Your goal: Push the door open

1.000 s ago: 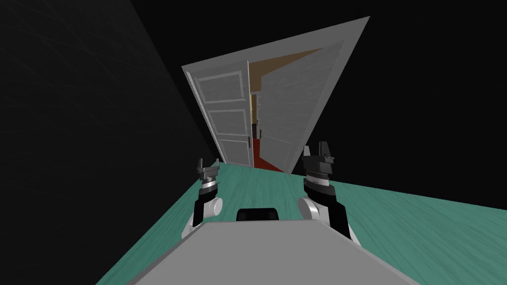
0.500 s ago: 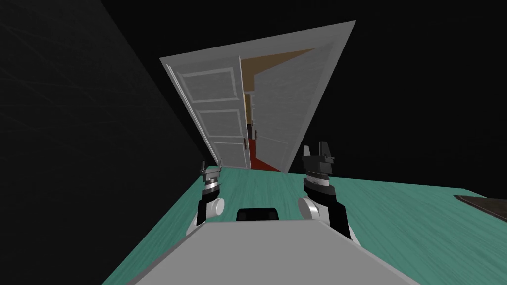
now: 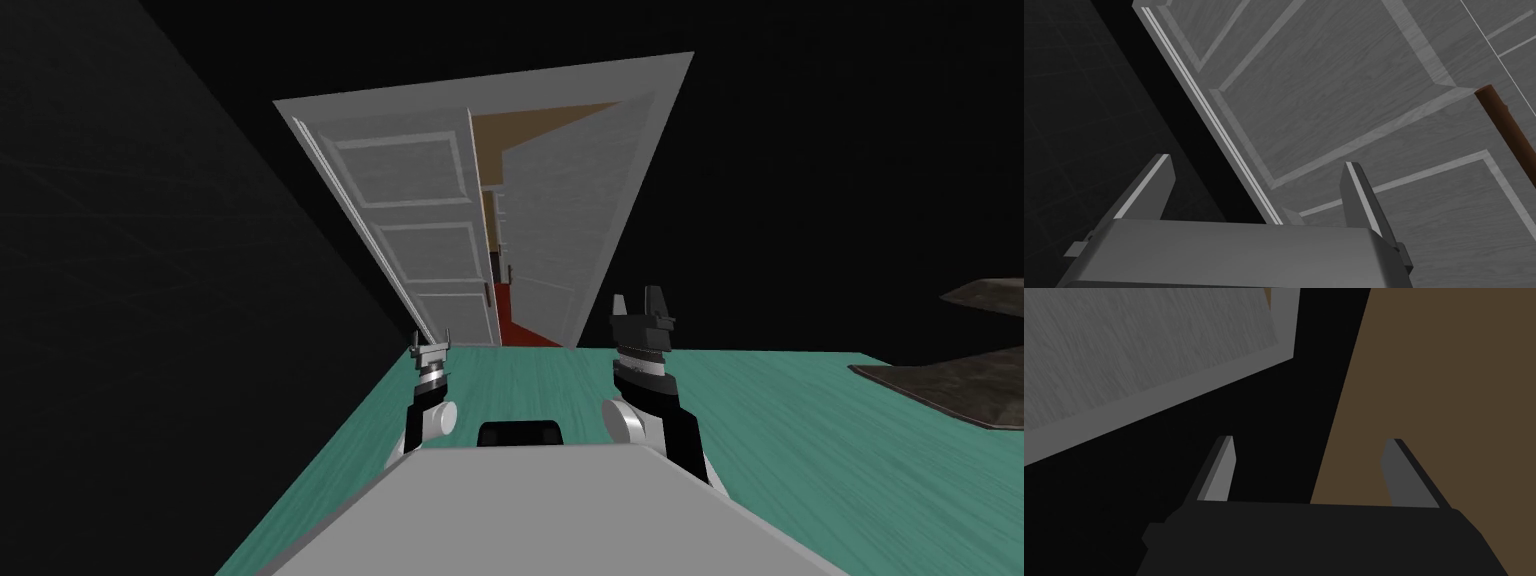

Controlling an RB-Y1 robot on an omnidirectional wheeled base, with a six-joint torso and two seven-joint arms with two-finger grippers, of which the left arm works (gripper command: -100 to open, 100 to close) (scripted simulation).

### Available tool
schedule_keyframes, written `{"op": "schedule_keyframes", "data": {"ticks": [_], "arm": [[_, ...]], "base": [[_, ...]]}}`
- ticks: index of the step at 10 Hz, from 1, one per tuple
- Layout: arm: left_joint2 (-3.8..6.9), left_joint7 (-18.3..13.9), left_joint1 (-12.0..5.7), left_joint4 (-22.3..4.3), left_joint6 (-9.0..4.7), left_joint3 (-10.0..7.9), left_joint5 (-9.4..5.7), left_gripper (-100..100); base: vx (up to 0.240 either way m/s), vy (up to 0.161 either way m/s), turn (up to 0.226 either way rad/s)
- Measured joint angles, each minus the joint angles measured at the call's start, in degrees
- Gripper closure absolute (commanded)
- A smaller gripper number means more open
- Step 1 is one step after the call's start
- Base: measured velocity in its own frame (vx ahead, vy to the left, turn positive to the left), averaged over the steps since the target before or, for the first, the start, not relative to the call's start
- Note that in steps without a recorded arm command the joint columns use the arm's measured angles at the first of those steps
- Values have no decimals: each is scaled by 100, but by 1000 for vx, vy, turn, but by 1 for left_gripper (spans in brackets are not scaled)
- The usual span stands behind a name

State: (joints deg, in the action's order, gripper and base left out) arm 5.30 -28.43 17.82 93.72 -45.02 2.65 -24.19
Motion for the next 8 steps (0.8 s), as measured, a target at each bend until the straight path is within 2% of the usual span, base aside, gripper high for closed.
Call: {"op": "schedule_keyframes", "data": {"ticks": [4,5,7,8], "arm": [[-31,-308,-88,-401,-82,70,-240,-100],[-6,-410,-121,-533,-116,71,-311,-100],[-58,-552,-209,-797,-186,118,-418,-100],[-49,-635,-264,-925,-202,116,-489,-100]], "base": [[81,54,-170],[83,65,-166],[86,66,-168],[66,63,-179]]}}
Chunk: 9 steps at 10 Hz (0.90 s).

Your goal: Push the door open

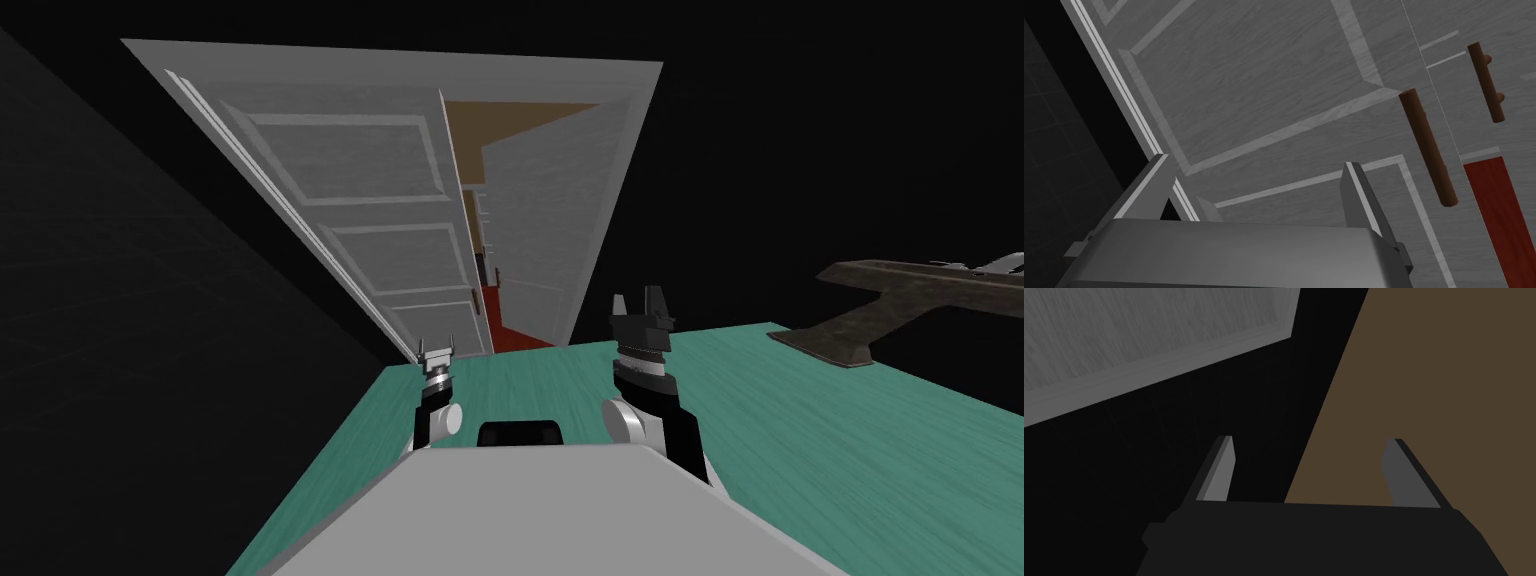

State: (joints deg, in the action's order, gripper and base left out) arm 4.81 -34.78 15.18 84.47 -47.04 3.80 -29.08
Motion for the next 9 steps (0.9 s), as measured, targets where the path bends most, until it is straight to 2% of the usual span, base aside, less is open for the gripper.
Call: {"op": "schedule_keyframes", "data": {"ticks": [2,5,9], "arm": [[-24,-157,-47,-211,-45,33,-117,-100],[-56,-404,-161,-596,-148,78,-291,-100],[-165,-801,-330,-1177,-251,157,-618,-100]], "base": [[76,59,-129],[84,68,-219],[97,110,-201]]}}
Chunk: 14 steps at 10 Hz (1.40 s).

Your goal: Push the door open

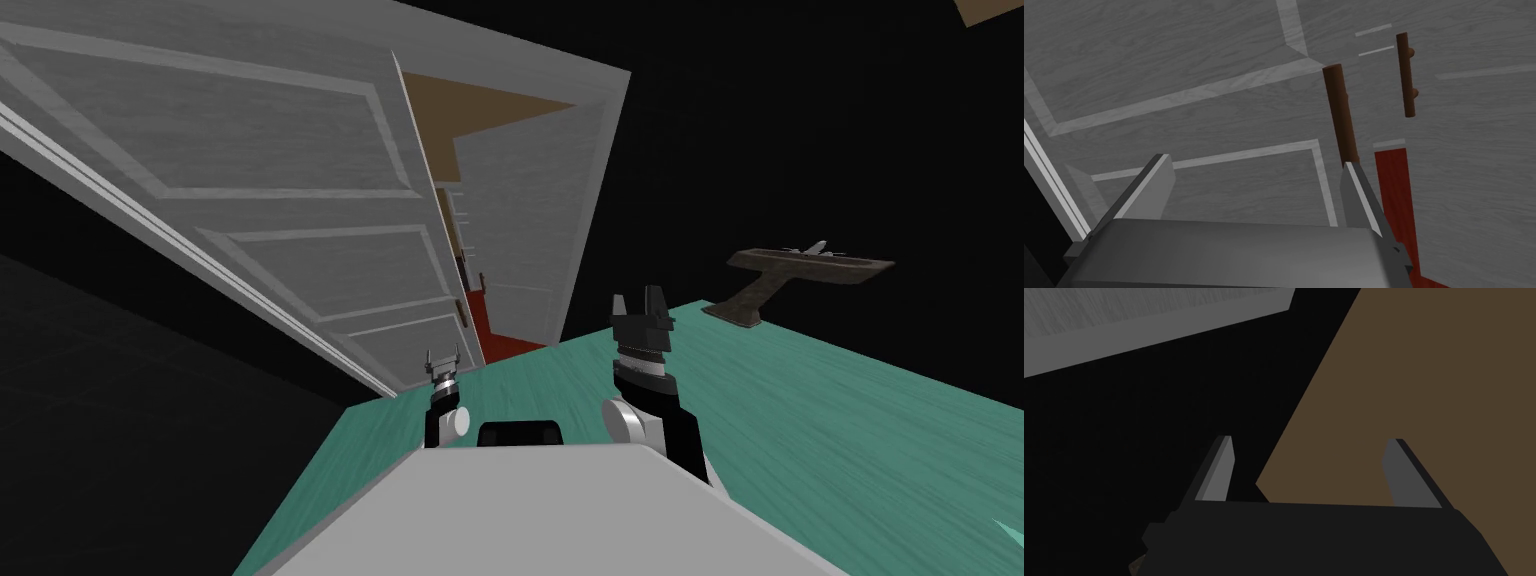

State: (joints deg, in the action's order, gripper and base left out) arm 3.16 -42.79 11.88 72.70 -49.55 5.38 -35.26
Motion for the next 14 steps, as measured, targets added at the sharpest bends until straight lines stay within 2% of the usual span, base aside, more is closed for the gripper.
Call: {"op": "schedule_keyframes", "data": {"ticks": [1,3,10,14], "arm": [[-21,-79,3,-71,-22,20,-56,-100],[-68,-267,-68,-373,-119,63,-177,-100],[-248,-722,-269,-1033,-248,146,-536,-100],[-412,-986,-373,-1440,-361,209,-736,-100]], "base": [[65,77,-124],[64,90,-223],[66,88,-126],[79,127,-152]]}}
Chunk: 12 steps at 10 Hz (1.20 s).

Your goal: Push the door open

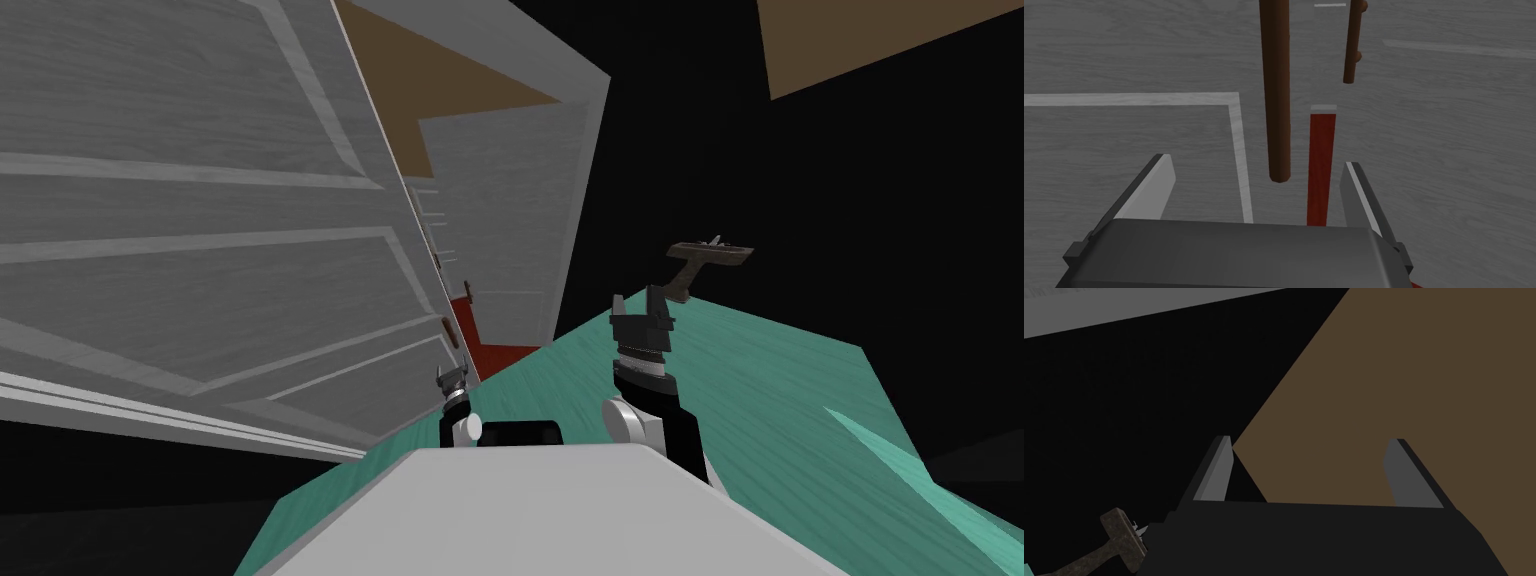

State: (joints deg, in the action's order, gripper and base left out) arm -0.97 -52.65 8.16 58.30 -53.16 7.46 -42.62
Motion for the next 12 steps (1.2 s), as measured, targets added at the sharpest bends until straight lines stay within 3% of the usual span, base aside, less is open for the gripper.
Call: {"op": "schedule_keyframes", "data": {"ticks": [4,6,8,10,12], "arm": [[-114,-235,-98,-331,-77,36,-158,-100],[98,-239,-106,-333,-54,11,-176,-100],[233,-311,-141,-426,-98,-9,-189,-100],[253,-349,-121,-427,-94,-27,-203,-100],[139,-383,-120,-455,-109,-43,-214,-100]], "base": [[69,96,-79],[178,83,-30],[210,124,-26],[188,82,-23],[135,58,-14]]}}
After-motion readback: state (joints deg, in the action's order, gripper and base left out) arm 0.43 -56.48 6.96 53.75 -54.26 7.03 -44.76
